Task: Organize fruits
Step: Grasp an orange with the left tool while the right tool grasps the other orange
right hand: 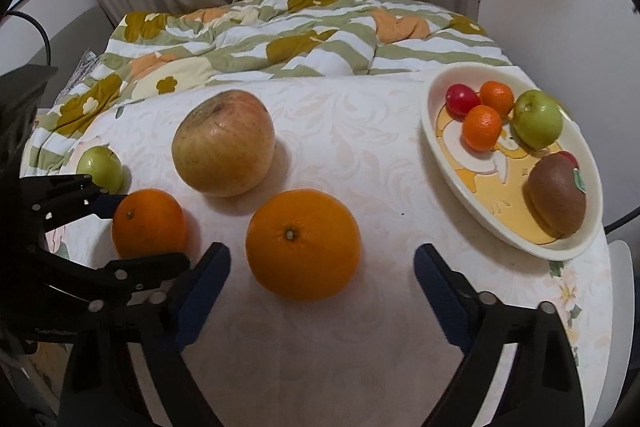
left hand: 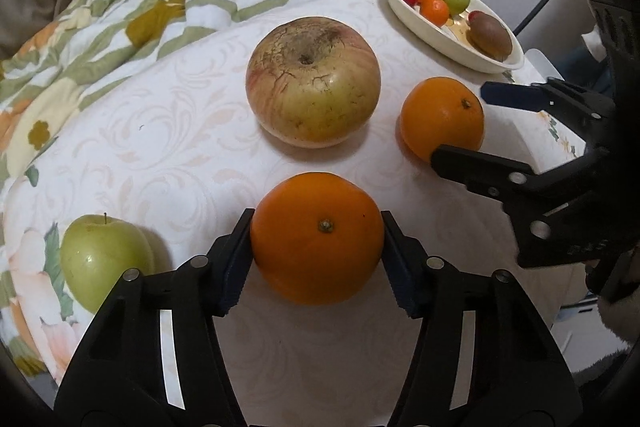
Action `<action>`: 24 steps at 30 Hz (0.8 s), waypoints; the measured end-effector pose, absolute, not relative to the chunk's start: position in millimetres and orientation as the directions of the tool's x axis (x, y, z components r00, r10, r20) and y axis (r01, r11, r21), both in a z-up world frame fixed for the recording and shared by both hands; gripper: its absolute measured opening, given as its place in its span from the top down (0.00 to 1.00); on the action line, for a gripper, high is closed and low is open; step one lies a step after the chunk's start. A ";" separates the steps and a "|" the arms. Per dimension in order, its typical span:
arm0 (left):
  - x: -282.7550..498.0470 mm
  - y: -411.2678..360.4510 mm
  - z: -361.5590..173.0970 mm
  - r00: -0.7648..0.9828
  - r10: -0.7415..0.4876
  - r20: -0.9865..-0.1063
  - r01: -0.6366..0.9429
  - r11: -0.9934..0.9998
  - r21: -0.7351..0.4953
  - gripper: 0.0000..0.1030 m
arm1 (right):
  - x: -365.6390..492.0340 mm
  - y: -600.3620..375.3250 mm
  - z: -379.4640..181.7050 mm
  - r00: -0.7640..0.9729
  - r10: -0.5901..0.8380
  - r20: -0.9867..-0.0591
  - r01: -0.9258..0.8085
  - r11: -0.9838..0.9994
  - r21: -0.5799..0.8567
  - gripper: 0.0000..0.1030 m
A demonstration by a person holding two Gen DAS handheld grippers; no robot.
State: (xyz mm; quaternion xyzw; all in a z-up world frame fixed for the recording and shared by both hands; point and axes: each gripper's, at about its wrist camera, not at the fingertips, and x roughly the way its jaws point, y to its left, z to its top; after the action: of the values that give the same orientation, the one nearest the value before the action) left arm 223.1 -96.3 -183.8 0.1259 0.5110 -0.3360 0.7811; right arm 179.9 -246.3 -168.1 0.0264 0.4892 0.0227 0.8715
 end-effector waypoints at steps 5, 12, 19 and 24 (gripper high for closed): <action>222.6 -91.9 -183.6 0.257 -0.382 -0.887 0.646 0.751 -0.136 0.36 | 184.2 -242.8 -171.1 0.517 0.078 -0.852 -0.037 0.997 0.068 0.16; 223.6 -87.1 -184.1 0.259 -0.379 -0.889 0.630 0.763 -0.141 0.36 | 189.2 -240.4 -175.7 0.503 0.091 -0.860 -0.055 0.996 0.074 0.31; 224.6 -84.2 -183.3 0.265 -0.366 -0.892 0.613 0.778 -0.136 0.36 | 191.4 -237.9 -176.8 0.488 0.103 -0.867 -0.065 0.995 0.082 0.45; 223.8 -77.9 -180.7 0.277 -0.352 -0.894 0.598 0.791 -0.126 0.36 | 192.3 -236.5 -175.5 0.485 0.102 -0.869 -0.059 0.995 0.084 0.45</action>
State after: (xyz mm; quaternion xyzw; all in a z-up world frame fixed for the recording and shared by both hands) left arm 223.8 -77.9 -180.7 0.1184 0.5208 -0.3006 0.7902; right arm 192.3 -236.5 -175.5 0.0216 0.5054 0.0466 0.8613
